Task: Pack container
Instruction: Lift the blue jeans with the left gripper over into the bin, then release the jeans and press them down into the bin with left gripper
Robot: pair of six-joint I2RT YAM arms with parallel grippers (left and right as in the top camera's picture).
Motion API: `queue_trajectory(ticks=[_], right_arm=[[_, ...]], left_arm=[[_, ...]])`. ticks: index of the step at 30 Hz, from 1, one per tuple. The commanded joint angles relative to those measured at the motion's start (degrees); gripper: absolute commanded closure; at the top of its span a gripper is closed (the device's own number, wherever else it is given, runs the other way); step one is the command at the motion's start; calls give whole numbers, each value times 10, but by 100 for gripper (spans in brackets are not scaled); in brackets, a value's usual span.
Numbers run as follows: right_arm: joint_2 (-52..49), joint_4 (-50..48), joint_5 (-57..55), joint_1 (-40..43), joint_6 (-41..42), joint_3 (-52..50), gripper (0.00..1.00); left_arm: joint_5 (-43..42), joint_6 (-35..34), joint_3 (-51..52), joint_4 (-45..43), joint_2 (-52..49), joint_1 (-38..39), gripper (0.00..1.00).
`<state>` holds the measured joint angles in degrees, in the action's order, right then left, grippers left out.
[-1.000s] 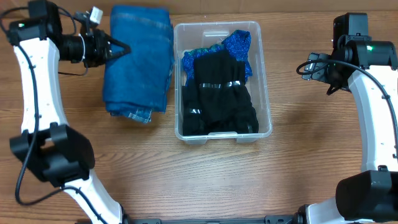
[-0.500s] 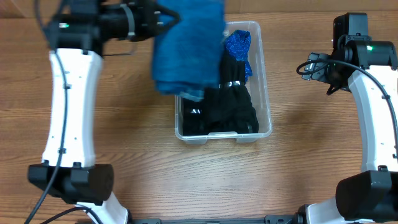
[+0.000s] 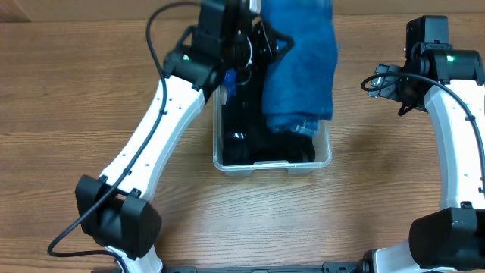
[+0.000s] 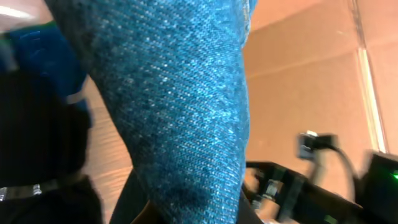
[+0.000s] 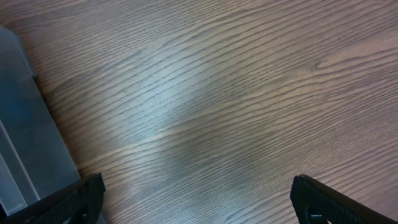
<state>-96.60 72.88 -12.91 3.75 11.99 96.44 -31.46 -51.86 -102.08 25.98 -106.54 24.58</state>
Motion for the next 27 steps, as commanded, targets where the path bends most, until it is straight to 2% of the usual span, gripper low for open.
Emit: queue_trajectory(ticks=[1,10,15,20,23,27], right_arm=[[17,-3,-5,1,2,14,0],[17,-3,-5,1,2,14,0],[17,-3,-5,1,2,14,0],[17,-3,-5,1,2,14,0],[17,-3,-5,1,2,14,0],[17,-3,-5,1,2,14,0]], left_arm=[[-7,-35,45,-69,17,-10,96],[19,-25,123,-72,17,-22,96],[26,43,128,-63,17,-25,96],[98,99,128,-24,16,-25,96],[108,154,128,-15,13,-25,95],[113,211,128,-13,-2,-24,79]])
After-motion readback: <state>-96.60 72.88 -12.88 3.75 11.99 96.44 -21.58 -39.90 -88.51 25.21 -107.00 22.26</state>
